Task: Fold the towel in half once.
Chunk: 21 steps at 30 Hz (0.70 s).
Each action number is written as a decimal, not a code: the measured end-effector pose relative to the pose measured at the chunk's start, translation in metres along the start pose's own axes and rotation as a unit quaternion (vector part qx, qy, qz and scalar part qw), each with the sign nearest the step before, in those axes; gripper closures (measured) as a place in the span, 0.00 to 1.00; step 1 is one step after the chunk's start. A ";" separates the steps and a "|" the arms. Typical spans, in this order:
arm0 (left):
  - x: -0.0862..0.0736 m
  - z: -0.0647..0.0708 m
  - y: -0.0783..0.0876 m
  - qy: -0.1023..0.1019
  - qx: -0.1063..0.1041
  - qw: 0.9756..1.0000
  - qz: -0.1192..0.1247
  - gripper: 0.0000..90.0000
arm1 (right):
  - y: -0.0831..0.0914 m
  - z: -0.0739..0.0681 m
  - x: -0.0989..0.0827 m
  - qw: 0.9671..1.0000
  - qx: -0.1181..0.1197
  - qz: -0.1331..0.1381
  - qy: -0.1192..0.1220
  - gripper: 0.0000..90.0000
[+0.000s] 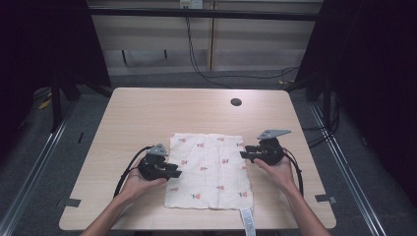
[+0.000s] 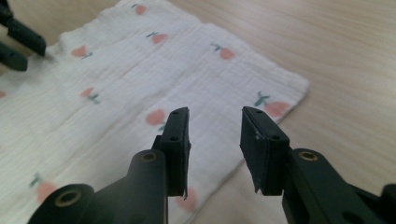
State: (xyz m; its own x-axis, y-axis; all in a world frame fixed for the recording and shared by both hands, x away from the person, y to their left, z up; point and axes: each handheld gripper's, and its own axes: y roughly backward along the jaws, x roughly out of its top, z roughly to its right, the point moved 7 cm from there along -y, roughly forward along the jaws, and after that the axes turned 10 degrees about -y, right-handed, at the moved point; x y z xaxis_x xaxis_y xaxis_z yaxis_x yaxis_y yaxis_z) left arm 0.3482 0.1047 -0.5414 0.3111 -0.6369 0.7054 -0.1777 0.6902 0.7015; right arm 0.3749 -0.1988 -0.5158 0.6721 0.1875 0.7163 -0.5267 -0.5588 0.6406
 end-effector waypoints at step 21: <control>0.009 -0.035 0.011 0.046 0.033 0.997 0.043 0.57 | -0.064 0.059 0.027 0.998 -0.054 -0.029 -0.033 0.71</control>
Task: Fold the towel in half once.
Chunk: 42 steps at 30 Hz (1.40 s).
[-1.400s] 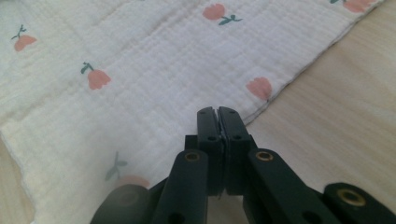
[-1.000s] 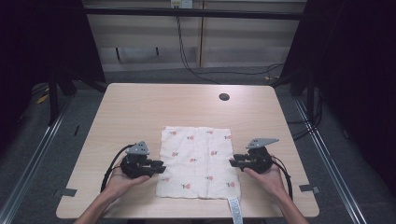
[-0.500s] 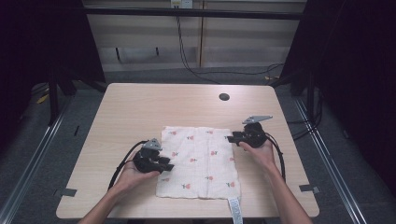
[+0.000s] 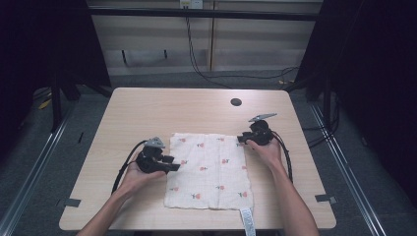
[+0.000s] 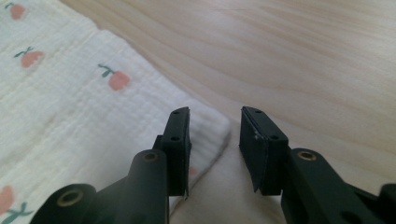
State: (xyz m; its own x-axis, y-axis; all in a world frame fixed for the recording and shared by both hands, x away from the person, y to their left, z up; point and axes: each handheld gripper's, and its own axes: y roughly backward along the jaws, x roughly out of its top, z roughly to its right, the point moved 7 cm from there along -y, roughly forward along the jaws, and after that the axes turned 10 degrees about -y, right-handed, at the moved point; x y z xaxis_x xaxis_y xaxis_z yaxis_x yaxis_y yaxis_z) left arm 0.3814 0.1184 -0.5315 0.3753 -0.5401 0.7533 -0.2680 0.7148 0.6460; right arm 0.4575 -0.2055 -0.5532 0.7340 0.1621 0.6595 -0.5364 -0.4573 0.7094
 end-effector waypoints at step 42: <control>0.028 -0.094 -0.046 0.039 0.094 0.994 -0.037 0.97 | 0.008 -0.010 0.007 0.999 0.043 0.025 -0.012 0.97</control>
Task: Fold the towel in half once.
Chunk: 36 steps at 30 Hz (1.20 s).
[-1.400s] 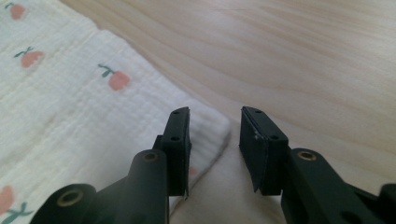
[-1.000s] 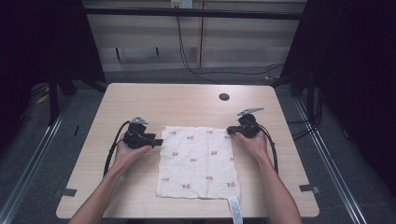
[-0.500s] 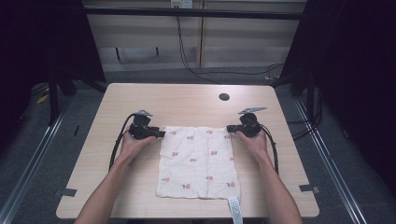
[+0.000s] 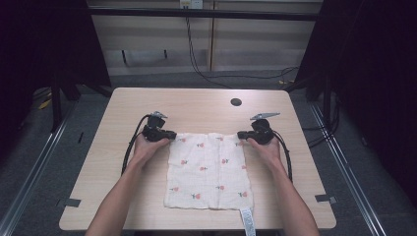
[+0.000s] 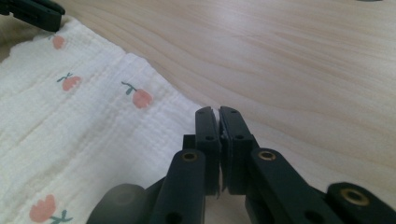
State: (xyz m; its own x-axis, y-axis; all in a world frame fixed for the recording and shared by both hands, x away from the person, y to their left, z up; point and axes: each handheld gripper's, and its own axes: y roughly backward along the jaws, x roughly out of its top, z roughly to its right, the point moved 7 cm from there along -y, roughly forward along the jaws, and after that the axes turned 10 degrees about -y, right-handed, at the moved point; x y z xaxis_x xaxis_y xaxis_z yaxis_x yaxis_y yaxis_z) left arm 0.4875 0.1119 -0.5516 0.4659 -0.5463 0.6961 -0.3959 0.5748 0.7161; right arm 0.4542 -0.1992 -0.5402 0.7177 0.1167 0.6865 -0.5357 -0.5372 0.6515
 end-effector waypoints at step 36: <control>0.019 0.036 0.081 -0.038 -0.058 0.991 0.116 0.98 | 0.062 -0.030 0.014 0.998 0.039 0.046 0.023 0.97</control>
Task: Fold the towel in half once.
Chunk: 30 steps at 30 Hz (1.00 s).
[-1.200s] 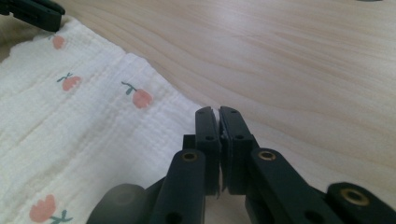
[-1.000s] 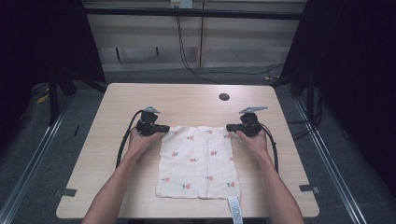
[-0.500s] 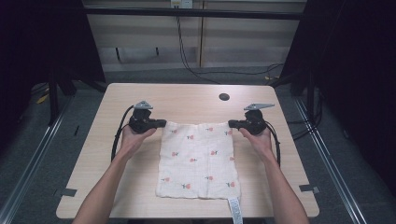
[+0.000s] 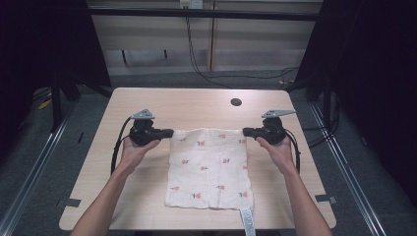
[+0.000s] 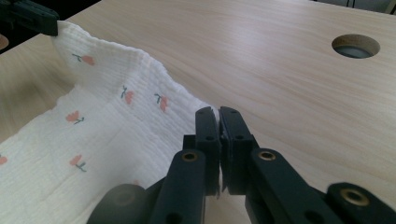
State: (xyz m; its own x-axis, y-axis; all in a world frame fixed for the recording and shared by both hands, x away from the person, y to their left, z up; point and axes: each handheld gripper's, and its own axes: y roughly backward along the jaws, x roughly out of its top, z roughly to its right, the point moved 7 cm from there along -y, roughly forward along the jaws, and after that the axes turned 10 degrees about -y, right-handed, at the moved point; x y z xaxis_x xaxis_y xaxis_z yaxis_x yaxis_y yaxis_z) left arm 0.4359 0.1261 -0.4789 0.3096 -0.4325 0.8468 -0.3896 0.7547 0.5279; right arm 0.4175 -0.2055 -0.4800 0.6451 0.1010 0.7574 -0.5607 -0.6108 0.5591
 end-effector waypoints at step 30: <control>0.022 0.017 0.043 -0.025 0.003 0.999 0.042 0.98 | 0.037 -0.017 0.020 0.999 0.008 0.035 0.016 0.98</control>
State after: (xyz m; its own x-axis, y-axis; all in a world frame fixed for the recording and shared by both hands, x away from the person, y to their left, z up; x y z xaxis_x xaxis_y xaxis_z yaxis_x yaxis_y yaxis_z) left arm 0.4113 0.1404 -0.4367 0.2321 -0.3920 0.8902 -0.4173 0.7865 0.4552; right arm 0.4014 -0.2125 -0.4384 0.5876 0.0816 0.8050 -0.5959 -0.6295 0.4987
